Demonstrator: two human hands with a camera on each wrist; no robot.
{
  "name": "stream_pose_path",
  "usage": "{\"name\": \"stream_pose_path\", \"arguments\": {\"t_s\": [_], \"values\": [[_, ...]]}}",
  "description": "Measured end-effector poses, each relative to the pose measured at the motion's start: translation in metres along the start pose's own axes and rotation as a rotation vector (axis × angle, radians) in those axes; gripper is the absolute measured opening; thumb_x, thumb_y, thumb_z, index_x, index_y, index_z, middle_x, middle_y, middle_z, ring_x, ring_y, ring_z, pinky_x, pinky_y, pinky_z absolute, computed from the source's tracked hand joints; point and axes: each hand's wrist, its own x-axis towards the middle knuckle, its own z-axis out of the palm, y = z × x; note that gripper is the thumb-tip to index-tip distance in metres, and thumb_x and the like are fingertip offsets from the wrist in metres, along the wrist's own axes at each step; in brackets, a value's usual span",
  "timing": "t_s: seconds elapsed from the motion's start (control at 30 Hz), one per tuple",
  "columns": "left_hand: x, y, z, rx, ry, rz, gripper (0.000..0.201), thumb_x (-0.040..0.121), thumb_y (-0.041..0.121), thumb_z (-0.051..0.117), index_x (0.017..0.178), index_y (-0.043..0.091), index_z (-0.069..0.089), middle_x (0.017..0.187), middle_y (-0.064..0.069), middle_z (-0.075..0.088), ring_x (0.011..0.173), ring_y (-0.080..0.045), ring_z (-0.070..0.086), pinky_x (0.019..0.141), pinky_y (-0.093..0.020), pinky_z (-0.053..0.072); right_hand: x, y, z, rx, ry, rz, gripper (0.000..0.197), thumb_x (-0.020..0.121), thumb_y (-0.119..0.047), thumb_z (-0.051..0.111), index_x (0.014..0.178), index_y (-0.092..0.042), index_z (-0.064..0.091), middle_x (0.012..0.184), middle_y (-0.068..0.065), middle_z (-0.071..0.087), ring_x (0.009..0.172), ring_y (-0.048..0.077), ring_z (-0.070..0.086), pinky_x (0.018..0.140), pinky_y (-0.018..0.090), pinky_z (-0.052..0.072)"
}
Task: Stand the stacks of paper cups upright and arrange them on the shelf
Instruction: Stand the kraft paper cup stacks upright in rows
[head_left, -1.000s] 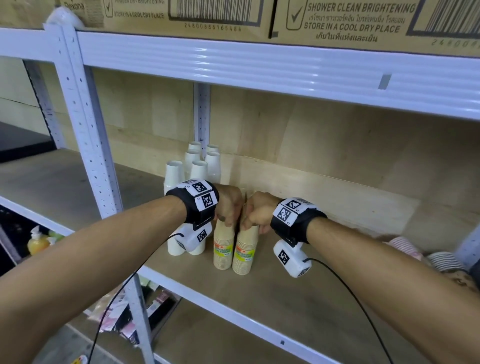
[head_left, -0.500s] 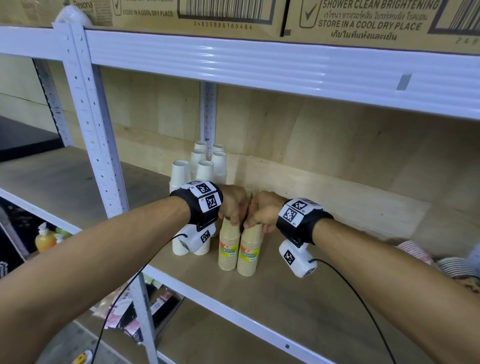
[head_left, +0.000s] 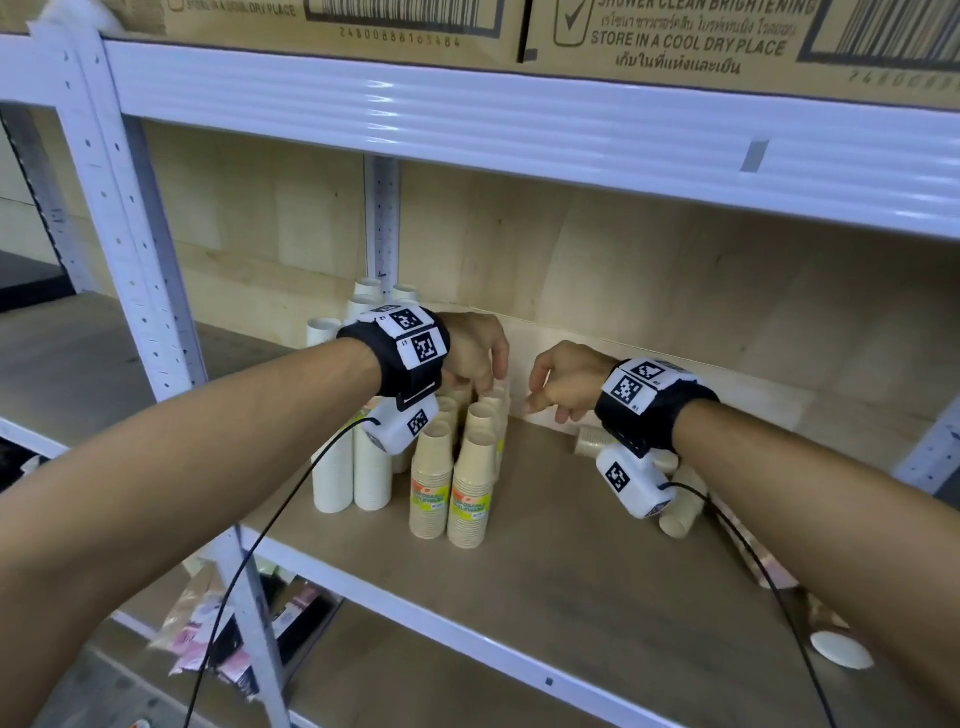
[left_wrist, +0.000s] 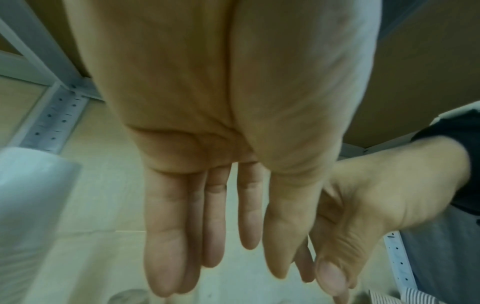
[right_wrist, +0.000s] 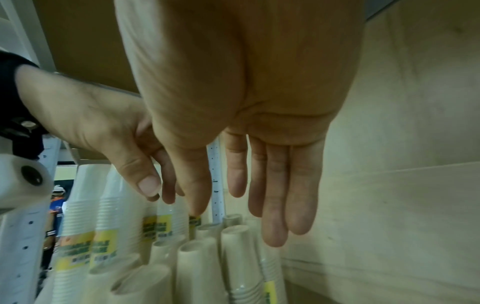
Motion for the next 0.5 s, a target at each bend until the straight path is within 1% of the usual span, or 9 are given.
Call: {"name": "stream_pose_path", "arguments": {"t_s": [0.03,0.07,0.13,0.2,0.23,0.3,0.37,0.43,0.5], "values": [[0.004,0.007,0.0,-0.016,0.009,0.019,0.022,0.073,0.013,0.076,0.091,0.025,0.069,0.072,-0.001,0.067,0.066,-0.019,0.062,0.068,-0.031,0.055,-0.002,0.007,-0.005,-0.002,0.005,0.016,0.028,0.072,-0.032,0.08,0.092,-0.02,0.065,0.077,0.012,0.074,0.071,0.024,0.07,0.075,0.037,0.057],[0.008,0.013,0.0,-0.025,0.017,0.035,0.022,0.074,0.015,0.077,0.091,0.026,0.068,0.074,-0.002,0.067,0.065,-0.019,0.063,0.07,-0.031,0.056,-0.003,0.014,-0.01,-0.002,0.009,0.027,0.028,0.072,-0.032,0.08,0.092,-0.021,0.065,0.079,0.012,0.074,0.073,0.024,0.07,0.076,0.037,0.057],[0.016,0.029,0.002,-0.024,0.028,0.064,0.024,0.075,0.018,0.079,0.094,0.027,0.068,0.087,-0.004,0.069,0.073,-0.02,0.067,0.074,-0.034,0.058,-0.006,0.03,-0.018,-0.01,0.014,0.053,0.029,0.069,-0.035,0.081,0.091,-0.023,0.064,0.082,0.01,0.075,0.078,0.022,0.073,0.081,0.041,0.058],[0.023,0.046,0.008,-0.012,0.033,0.095,0.028,0.076,0.021,0.079,0.101,0.028,0.068,0.093,0.0,0.065,0.082,-0.019,0.065,0.075,-0.034,0.058,-0.01,0.045,-0.024,-0.018,0.027,0.081,0.03,0.069,-0.034,0.082,0.09,-0.024,0.064,0.086,0.009,0.074,0.079,0.021,0.073,0.083,0.044,0.058],[0.027,0.054,0.011,0.002,0.035,0.11,0.031,0.077,0.023,0.078,0.106,0.027,0.067,0.093,0.004,0.061,0.088,-0.019,0.064,0.078,-0.033,0.058,-0.012,0.053,-0.026,-0.017,0.037,0.096,0.029,0.07,-0.032,0.083,0.091,-0.023,0.065,0.087,0.008,0.074,0.079,0.02,0.072,0.083,0.043,0.058],[0.034,0.071,0.019,0.03,0.042,0.147,0.037,0.079,0.025,0.077,0.114,0.026,0.065,0.091,0.011,0.054,0.097,-0.018,0.06,0.085,-0.033,0.055,-0.017,0.07,-0.029,-0.028,0.061,0.126,0.031,0.07,-0.031,0.083,0.093,-0.022,0.065,0.086,0.005,0.072,0.079,0.018,0.07,0.082,0.04,0.058],[0.041,0.086,0.028,0.038,0.051,0.178,0.042,0.08,0.025,0.077,0.119,0.026,0.063,0.093,0.013,0.049,0.1,-0.016,0.055,0.088,-0.032,0.051,-0.022,0.087,-0.03,-0.068,0.09,0.157,0.032,0.069,-0.033,0.084,0.094,-0.023,0.065,0.085,0.002,0.068,0.08,0.017,0.067,0.078,0.036,0.055],[0.049,0.098,0.038,0.034,0.055,0.205,0.045,0.081,0.025,0.076,0.123,0.027,0.06,0.104,0.011,0.046,0.103,-0.015,0.051,0.09,-0.031,0.048,-0.027,0.105,-0.03,-0.119,0.115,0.192,0.033,0.067,-0.037,0.083,0.092,-0.027,0.065,0.091,-0.003,0.064,0.086,0.017,0.063,0.081,0.034,0.053],[0.057,0.11,0.05,0.029,0.053,0.235,0.048,0.083,0.023,0.074,0.127,0.026,0.057,0.112,0.008,0.044,0.102,-0.014,0.048,0.087,-0.029,0.045,-0.034,0.124,-0.028,-0.147,0.115,0.22,0.034,0.067,-0.038,0.083,0.094,-0.029,0.064,0.097,-0.006,0.06,0.093,0.016,0.06,0.083,0.033,0.051]]}}
